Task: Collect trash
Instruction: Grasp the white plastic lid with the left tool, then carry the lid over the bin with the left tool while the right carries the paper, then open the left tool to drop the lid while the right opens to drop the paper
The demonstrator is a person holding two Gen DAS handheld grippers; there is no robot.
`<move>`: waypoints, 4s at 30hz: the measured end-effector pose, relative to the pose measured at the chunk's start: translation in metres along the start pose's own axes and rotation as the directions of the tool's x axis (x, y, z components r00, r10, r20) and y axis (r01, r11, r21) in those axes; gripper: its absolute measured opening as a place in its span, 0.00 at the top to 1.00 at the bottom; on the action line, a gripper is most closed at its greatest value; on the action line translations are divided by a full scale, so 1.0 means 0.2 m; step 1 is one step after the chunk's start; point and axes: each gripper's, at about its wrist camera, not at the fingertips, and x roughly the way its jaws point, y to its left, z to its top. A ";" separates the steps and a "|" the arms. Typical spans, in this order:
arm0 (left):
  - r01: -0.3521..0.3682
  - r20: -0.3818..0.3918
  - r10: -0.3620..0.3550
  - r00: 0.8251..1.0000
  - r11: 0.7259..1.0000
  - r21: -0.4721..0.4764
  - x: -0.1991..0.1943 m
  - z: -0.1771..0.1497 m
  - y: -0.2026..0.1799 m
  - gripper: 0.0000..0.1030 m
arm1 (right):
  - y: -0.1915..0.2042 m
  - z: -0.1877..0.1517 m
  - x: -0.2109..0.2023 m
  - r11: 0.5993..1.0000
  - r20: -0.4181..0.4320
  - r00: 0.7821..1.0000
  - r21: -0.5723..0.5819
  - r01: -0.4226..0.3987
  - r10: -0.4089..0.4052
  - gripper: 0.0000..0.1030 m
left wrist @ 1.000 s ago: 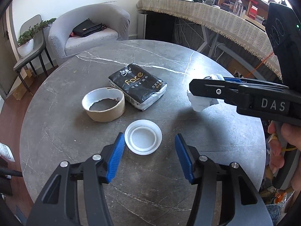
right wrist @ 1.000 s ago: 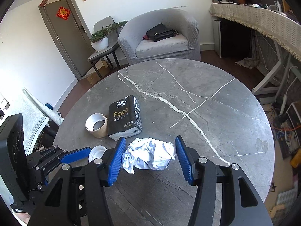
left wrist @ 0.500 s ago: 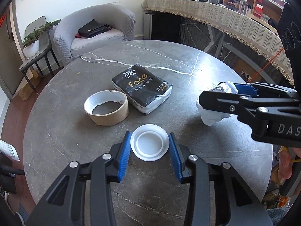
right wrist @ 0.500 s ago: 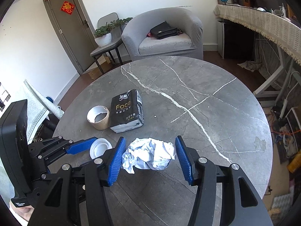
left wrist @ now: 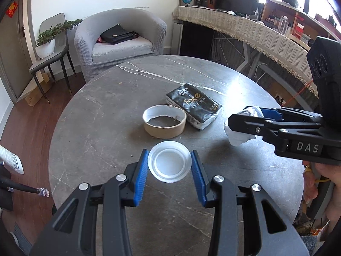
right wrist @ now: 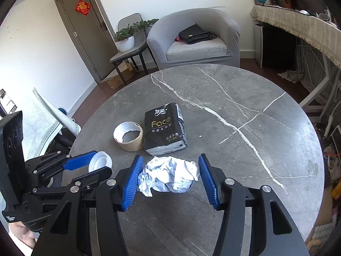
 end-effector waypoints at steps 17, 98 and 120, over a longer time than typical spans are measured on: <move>-0.079 0.039 0.087 0.995 0.980 -0.181 -0.25 -0.12 0.56 0.59 | 0.48 0.09 0.23 0.984 -0.030 0.990 -0.109 -0.140 0.138 0.47; -0.176 0.025 0.211 0.977 0.871 -0.458 -0.67 -0.73 1.59 0.68 | 1.72 -0.47 1.22 0.821 -0.423 0.906 -0.515 -0.248 0.008 0.47; -0.162 0.128 0.256 0.958 0.853 -0.496 -0.78 -0.60 1.56 0.68 | 1.65 -0.77 1.29 0.713 -0.505 0.848 -0.654 -0.253 -0.163 0.34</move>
